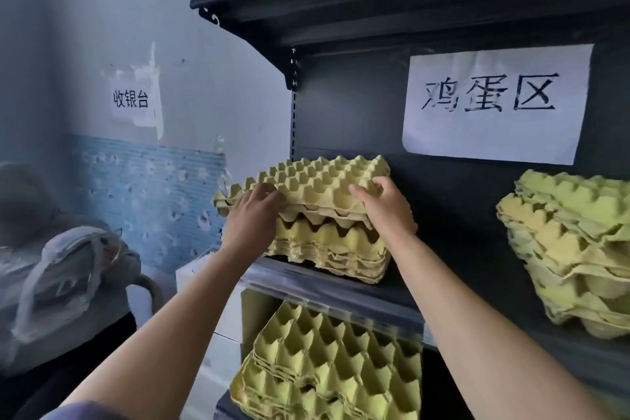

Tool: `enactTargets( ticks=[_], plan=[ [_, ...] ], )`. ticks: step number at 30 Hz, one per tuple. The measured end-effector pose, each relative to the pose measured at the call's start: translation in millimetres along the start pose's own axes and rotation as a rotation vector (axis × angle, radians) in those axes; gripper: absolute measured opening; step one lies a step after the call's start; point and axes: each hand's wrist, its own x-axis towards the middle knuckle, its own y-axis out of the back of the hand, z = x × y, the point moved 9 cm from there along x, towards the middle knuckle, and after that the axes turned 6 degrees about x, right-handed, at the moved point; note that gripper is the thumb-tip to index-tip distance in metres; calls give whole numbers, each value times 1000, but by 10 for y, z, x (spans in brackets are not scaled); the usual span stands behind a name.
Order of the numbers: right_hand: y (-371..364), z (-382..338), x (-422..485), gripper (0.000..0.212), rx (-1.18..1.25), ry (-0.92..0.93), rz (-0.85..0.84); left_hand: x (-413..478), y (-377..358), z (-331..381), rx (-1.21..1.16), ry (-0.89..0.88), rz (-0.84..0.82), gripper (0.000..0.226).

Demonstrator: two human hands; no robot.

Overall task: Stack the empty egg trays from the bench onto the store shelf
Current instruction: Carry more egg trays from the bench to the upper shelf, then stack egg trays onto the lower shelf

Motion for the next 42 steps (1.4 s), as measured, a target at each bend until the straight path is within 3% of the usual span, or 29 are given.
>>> enactTargets(
  ticks=[8,13,17,20,23,29,35,42],
  plan=[
    [-42,29,-32,64,-37,61,-9,-11,-80,-43,-45,-20,39,21],
    [3,-16,-15,63,-135,67,2,-2,-15,-21,-47,-44,13,32],
    [160,-331,-90,42,-238,298,133,82,136,88,-42,-84,26,48],
    [258,-573,-208,37,-394,487,206,197,307,237,14,-122,92,27],
    [399,-696,-331,36,-465,576,240,246,502,517,7,-176,137,21],
    [1100,-796,-798,34,-461,715,330,63,939,1509,-65,-303,259,13],
    [2452,-567,-1516,27,-556,809,490,-457,1357,2979,-168,-477,364,18],
    [4082,201,-2246,23,-740,700,574,-1215,1488,4819,-369,-618,320,20]
  ],
)
